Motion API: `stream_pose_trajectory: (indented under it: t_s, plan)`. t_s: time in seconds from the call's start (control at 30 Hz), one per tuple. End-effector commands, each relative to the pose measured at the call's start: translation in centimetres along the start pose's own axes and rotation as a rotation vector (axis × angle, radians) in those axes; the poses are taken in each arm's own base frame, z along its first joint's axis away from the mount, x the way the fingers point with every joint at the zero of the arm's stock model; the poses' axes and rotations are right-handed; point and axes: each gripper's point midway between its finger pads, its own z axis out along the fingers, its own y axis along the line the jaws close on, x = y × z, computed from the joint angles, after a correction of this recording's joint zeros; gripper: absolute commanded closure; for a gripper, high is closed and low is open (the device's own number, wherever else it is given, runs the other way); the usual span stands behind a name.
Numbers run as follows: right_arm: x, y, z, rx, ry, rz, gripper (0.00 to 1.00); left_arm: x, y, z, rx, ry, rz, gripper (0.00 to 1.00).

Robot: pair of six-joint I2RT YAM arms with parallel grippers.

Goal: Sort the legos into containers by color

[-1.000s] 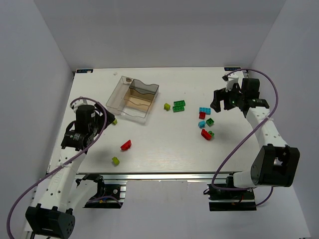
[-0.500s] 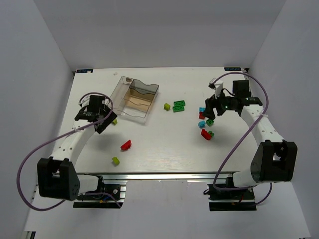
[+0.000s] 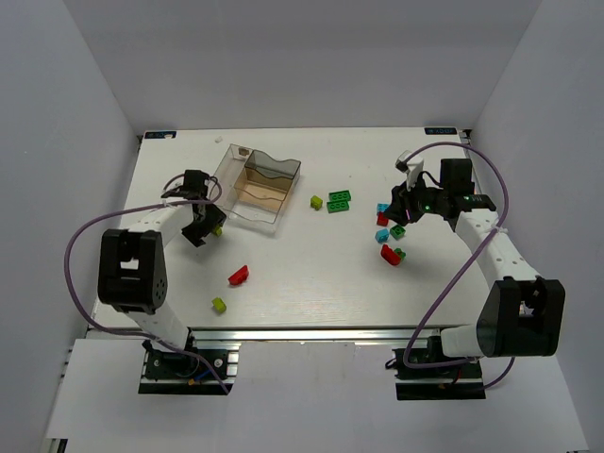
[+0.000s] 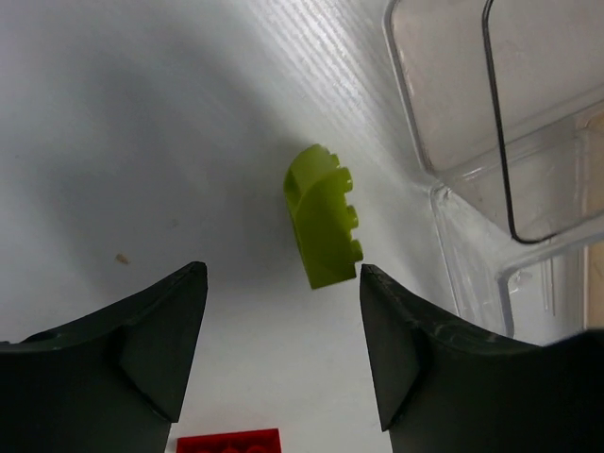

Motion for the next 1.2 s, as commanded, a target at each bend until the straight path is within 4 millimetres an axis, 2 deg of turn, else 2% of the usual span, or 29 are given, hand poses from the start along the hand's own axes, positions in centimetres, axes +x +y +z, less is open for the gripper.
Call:
stream_pose_trajectory:
  t_s: [0.0, 0.13, 0.17, 0.2, 0.37, 0.47, 0.5, 0.53, 0.6, 0.63, 0.7, 0.73, 0.77, 0.83, 0.87, 0.9, 0.97, 1.0, 1.03, 1.07, 1.1, 1.17]
  plan:
    - [-1.7, -0.3, -0.1, 0.002, -0.047, -0.026, 0.5, -2.2, -2.5, -0.1, 0.071, -0.036, -0.007, 0.25]
    - [-1.0, 0.1, 0.1, -0.009, -0.034, -0.022, 0.5, -2.4, -2.6, 1.3, 0.049, -0.017, 0.012, 0.36]
    - [-1.0, 0.1, 0.1, -0.01, -0.032, -0.02, 0.5, -2.1, -2.5, 1.7, 0.039, -0.005, 0.017, 0.4]
    - [-0.9, 0.1, 0.0, -0.01, -0.031, -0.018, 0.5, -2.0, -2.4, 1.7, 0.04, -0.002, 0.017, 0.51]
    - [-1.1, 0.5, 0.0, -0.027, -0.038, -0.021, 0.52, -1.3, -1.9, 1.2, 0.05, 0.012, 0.019, 0.72]
    - [-1.2, 1.0, 0.1, -0.058, -0.042, -0.041, 0.54, -1.9, -2.3, -1.6, 0.117, -0.017, 0.021, 0.86]
    - [-1.3, 1.3, 0.1, -0.069, -0.042, -0.043, 0.55, -2.9, -3.0, -4.0, 0.179, -0.058, 0.018, 0.9]
    - [-1.3, 1.6, 0.4, -0.087, -0.042, -0.046, 0.56, -2.9, -3.6, -5.2, 0.221, -0.073, 0.041, 0.96]
    - [-1.4, 1.8, 0.9, -0.103, -0.036, -0.048, 0.57, -3.8, -5.3, -7.9, 0.339, -0.108, 0.054, 0.98]
    - [-1.0, 2.2, 1.6, -0.125, -0.014, -0.036, 0.57, -4.9, -6.4, -10.1, 0.416, -0.157, 0.063, 0.99]
    - [-1.5, 2.3, 2.3, -0.129, 0.003, -0.025, 0.56, -5.5, -7.7, -11.8, 0.489, -0.174, 0.084, 0.98]
    - [-1.2, 2.3, 3.3, -0.135, 0.025, -0.011, 0.54, -6.4, -8.0, -11.8, 0.494, -0.193, 0.083, 0.98]
    - [-1.5, 2.6, 3.9, -0.139, 0.035, -0.01, 0.51, -6.9, -9.2, -12.6, 0.535, -0.193, 0.097, 0.96]
    - [-2.4, 2.2, 4.9, -0.109, 0.049, -0.003, 0.38, -7.6, -10.0, -11.9, 0.527, -0.199, 0.116, 0.94]
    - [-1.7, 1.8, 5.9, -0.105, 0.078, 0.018, 0.35, -8.2, -11.1, -10.9, 0.523, -0.191, 0.122, 0.89]
    - [-2.0, 2.4, 6.7, -0.118, 0.089, 0.009, 0.28, -8.6, -11.6, -10.3, 0.514, -0.189, 0.125, 0.87]
    - [-2.3, 1.3, 8.1, -0.08, 0.113, 0.023, 0.25, -9.4, -13.0, -8.1, 0.481, -0.17, 0.139, 0.8]
    - [-2.7, 1.5, 8.8, -0.081, 0.117, 0.019, 0.2, -9.6, -13.5, -7.4, 0.47, -0.163, 0.146, 0.79]
    - [-3.0, 0.9, 9.7, -0.067, 0.126, 0.033, 0.18, -9.6, -13.6, -6.7, 0.451, -0.148, 0.164, 0.79]
    - [-3.3, 0.9, 10.2, -0.064, 0.129, 0.035, 0.18, -9.6, -13.4, -4.3, 0.393, -0.134, 0.17, 0.78]
    - [-3.6, 0.6, 10.6, -0.056, 0.129, 0.044, 0.17, -10.8, -14.6, -4.8, 0.409, -0.156, 0.175, 0.76]
    - [-4.3, -0.2, 11.8, -0.039, 0.133, 0.052, 0.17, -10.9, -14.9, -3.9, 0.388, -0.142, 0.203, 0.72]
